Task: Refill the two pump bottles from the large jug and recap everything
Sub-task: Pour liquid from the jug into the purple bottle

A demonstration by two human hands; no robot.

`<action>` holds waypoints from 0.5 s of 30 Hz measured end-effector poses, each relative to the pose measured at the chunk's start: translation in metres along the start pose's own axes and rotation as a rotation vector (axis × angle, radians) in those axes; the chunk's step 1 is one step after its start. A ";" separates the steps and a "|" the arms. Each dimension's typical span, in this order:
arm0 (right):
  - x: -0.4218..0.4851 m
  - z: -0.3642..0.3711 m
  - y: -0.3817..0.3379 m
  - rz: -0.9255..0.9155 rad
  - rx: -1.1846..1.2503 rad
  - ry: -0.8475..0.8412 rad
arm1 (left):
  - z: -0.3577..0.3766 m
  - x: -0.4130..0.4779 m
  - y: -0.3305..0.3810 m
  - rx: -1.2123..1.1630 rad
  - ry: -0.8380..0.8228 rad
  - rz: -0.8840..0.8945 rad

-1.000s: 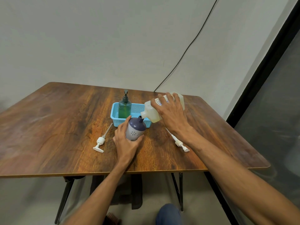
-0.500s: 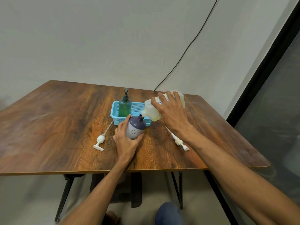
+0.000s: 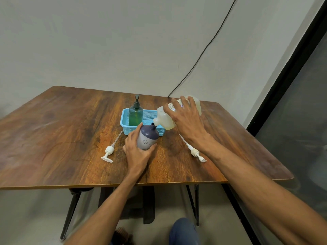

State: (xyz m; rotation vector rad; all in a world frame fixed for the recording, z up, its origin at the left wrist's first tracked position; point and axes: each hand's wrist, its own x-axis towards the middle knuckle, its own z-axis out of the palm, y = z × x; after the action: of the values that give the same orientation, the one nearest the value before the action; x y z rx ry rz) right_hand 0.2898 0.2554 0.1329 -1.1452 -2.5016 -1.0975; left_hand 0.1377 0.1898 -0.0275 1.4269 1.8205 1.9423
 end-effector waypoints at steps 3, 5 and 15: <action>0.000 -0.003 0.001 0.003 -0.001 -0.009 | -0.001 0.000 0.000 -0.003 0.006 0.000; 0.000 -0.004 0.001 0.002 -0.008 -0.013 | -0.001 0.000 0.000 -0.001 0.006 0.004; 0.004 -0.004 0.000 -0.026 -0.046 0.022 | -0.002 0.000 -0.001 -0.015 -0.004 -0.003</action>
State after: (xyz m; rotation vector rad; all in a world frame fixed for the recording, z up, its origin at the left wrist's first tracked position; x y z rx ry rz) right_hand 0.2866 0.2550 0.1371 -1.1099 -2.4934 -1.1742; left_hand 0.1360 0.1892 -0.0276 1.4220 1.8019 1.9460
